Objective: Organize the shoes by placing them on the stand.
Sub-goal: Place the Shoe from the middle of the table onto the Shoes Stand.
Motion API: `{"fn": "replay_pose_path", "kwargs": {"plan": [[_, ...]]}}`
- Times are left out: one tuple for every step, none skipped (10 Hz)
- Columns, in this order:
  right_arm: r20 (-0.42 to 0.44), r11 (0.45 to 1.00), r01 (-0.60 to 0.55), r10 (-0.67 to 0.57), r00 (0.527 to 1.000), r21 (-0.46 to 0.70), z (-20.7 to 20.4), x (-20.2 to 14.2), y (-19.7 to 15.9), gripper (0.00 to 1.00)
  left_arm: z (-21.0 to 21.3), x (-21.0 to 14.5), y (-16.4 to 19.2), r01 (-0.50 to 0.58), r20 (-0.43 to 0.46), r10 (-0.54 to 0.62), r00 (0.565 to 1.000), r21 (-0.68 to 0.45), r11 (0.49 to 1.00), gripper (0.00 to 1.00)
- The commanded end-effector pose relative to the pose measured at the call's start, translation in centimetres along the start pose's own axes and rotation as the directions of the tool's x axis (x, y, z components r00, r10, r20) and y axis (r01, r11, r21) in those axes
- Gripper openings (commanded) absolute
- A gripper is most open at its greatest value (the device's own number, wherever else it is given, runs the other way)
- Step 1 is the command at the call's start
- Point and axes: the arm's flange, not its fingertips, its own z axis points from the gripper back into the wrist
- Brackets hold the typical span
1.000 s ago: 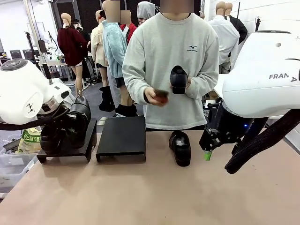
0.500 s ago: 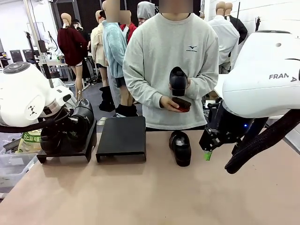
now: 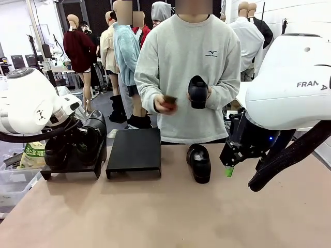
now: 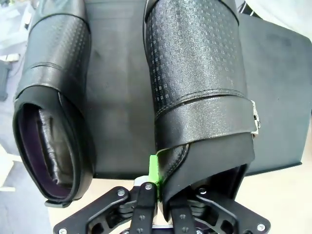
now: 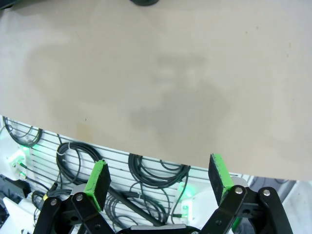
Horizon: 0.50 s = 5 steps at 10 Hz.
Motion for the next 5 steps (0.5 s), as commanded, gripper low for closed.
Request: {"fn": "replay_pose_path", "kwargs": {"plan": [[-0.003, 1.0, -0.004, 0.005, 1.0, 0.022, -0.2, -0.1, 0.0, 1.0, 0.1, 1.3, 1.0, -0.014, -0.018, 0.013, 1.0, -0.022, 1.0, 0.0], [-0.003, 1.0, -0.004, 0.005, 1.0, 0.022, -0.2, -0.1, 0.0, 1.0, -0.2, 1.5, 1.2, -0.026, -0.014, 0.026, 1.0, -0.015, 1.0, 0.0], [-0.003, 1.0, -0.004, 0.005, 1.0, 0.022, -0.2, -0.1, 0.0, 1.0, -0.2, 1.7, 1.6, -0.035, -0.012, 0.035, 0.999, -0.009, 0.999, 0.0], [-0.003, 1.0, -0.004, 0.005, 1.0, 0.022, -0.2, -0.1, 0.0, 1.0, -0.3, 1.9, 2.0, -0.044, -0.021, 0.044, 0.999, -0.002, 0.999, 0.0], [-0.003, 1.0, -0.004, 0.005, 1.0, 0.022, -0.2, -0.1, 0.0, 1.0, -0.5, 2.1, 2.4, -0.048, -0.031, 0.048, 0.998, 0.013, 0.999, 0.0]]}}
